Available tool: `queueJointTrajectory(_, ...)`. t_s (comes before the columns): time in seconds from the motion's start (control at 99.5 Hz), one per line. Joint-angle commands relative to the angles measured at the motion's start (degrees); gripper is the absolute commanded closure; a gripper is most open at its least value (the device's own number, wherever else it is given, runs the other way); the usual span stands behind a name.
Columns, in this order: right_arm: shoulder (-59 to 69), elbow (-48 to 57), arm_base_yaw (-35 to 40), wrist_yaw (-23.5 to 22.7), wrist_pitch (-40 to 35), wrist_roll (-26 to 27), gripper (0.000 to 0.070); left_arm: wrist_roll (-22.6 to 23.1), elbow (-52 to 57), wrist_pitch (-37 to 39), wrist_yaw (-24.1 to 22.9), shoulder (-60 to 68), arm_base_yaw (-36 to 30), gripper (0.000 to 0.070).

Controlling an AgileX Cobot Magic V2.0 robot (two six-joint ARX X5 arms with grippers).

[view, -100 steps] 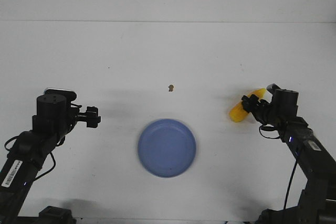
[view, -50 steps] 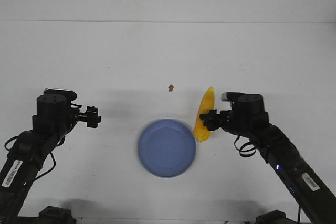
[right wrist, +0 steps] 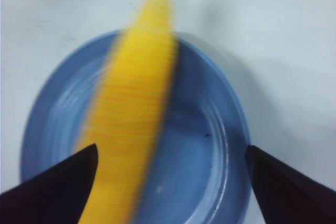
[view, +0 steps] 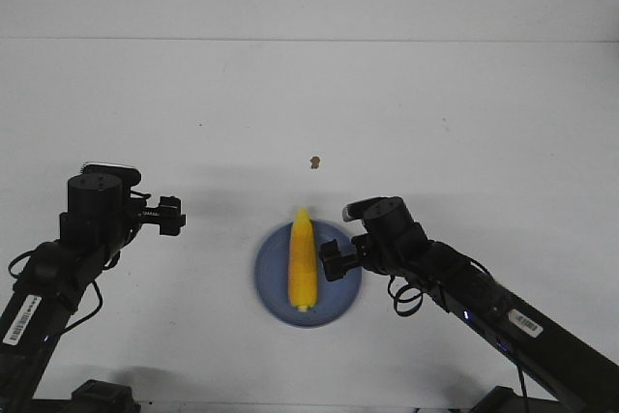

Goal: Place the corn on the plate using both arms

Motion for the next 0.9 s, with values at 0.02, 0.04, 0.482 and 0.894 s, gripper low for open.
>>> queueJointTrajectory(0.02,0.0,0.9,0.4,1.2,2.1,-1.9,0.0094,0.3,0.5,0.1,0.2,0.7,0.0,0.0153)
queueJointTrajectory(0.04,-0.5,0.9,0.2,1.8,2.6,-2.3,0.0094,0.3,0.5,0.1,0.2,0.7,0.0,0.0157)
queueJointTrajectory(0.482,-27.4,0.9,-24.3,10.1,-1.4,-19.6,0.0094,0.3,0.5,1.9,0.1,0.1,0.0,0.0361)
queueJointTrajectory(0.894,-53.5,-14.3,-36.4,9.9,-1.0,-20.2,0.0094,-0.6,-9.1,10.1,0.2,-17.7,0.0,0.0361)
